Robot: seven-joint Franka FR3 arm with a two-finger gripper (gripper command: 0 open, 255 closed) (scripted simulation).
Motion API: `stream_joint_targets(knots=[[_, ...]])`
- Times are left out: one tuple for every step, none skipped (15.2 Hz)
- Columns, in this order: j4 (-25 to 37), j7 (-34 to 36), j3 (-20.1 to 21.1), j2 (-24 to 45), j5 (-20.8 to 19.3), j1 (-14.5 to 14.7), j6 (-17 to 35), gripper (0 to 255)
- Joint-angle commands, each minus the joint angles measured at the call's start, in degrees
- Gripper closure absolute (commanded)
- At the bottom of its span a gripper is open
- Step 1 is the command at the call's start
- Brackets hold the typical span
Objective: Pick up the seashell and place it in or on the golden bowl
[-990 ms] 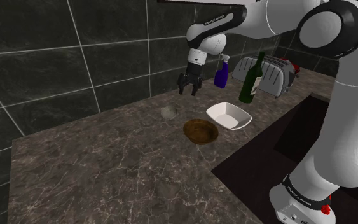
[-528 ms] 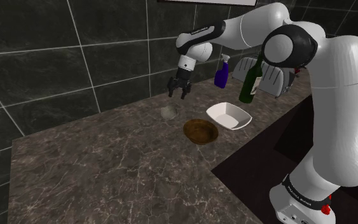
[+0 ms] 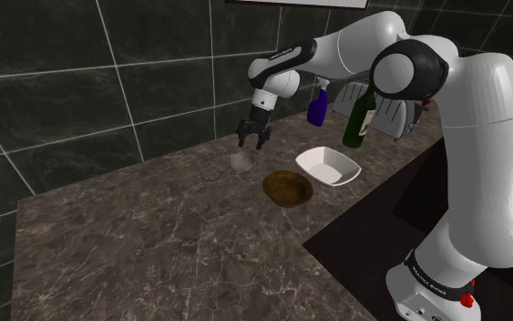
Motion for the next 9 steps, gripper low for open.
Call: stream_joint_targets(knots=[[-0.1, -0.02, 0.02, 0.02, 0.03, 0.03, 0.14, 0], [-0.1, -0.02, 0.02, 0.02, 0.03, 0.03, 0.14, 0], [-0.1, -0.02, 0.02, 0.02, 0.03, 0.03, 0.14, 0], [-0.1, -0.02, 0.02, 0.02, 0.03, 0.03, 0.14, 0], [-0.09, -0.02, 0.02, 0.02, 0.03, 0.03, 0.13, 0], [-0.09, -0.02, 0.02, 0.02, 0.03, 0.03, 0.13, 255], [-0.09, -0.02, 0.02, 0.02, 0.03, 0.03, 0.13, 255], [-0.09, -0.02, 0.02, 0.02, 0.03, 0.03, 0.13, 255], [-0.09, -0.02, 0.02, 0.02, 0.03, 0.03, 0.13, 255]])
